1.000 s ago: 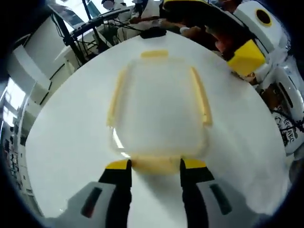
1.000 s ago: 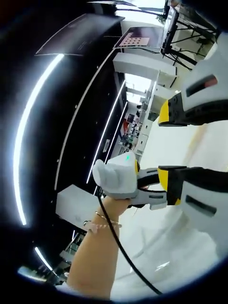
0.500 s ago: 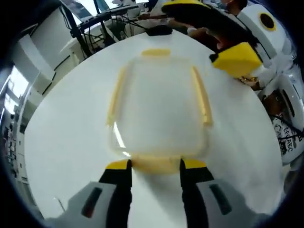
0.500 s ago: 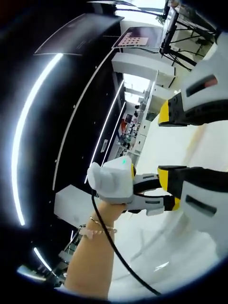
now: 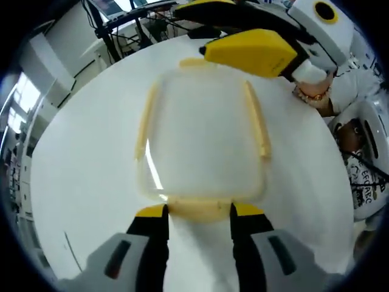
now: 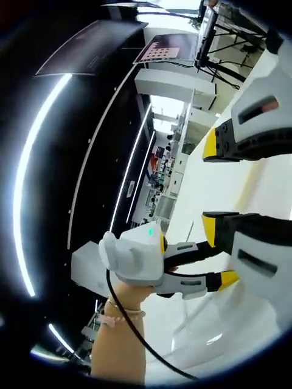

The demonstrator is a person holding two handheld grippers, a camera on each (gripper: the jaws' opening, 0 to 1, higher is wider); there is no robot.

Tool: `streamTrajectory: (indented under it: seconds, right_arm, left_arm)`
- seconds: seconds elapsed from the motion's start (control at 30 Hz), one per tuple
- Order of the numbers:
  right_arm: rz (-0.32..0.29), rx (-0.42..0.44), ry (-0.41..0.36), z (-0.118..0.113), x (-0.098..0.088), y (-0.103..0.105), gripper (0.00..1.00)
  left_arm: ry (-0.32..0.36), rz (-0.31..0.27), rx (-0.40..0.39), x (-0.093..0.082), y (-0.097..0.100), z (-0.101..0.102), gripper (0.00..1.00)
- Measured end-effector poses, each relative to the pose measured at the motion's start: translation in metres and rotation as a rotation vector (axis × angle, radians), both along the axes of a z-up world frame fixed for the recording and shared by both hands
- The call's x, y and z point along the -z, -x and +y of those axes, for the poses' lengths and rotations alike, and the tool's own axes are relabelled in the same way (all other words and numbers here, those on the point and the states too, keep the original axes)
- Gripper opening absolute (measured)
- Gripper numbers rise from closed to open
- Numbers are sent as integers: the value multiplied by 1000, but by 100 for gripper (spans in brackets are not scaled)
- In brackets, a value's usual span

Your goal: Snap each plastic latch of the storage box into its locked position after aligning the lid with the box until every specified latch is closed and the lid sits flush.

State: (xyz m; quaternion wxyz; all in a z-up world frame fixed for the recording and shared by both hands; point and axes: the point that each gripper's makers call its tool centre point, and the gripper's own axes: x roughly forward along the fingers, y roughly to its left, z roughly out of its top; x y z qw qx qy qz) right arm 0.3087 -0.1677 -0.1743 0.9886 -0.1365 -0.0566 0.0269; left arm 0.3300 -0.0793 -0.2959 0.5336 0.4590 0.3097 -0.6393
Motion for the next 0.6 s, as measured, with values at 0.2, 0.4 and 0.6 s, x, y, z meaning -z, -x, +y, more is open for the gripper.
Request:
streamTrajectory:
  seconds: [0.2,0.4,0.6]
  right_arm:
    - [-1,30,19,-8,-1,-4,32]
    - [36,-2,19,-12,-7,-6,32]
    - [94,-103,15,-10,-7,-6,32]
  left_arm:
    - [-44,-7,-26,1,1,6,40]
    - [-79,-1,-44,1,4,11,39]
    - [-88,34,-38,1,10,16,40]
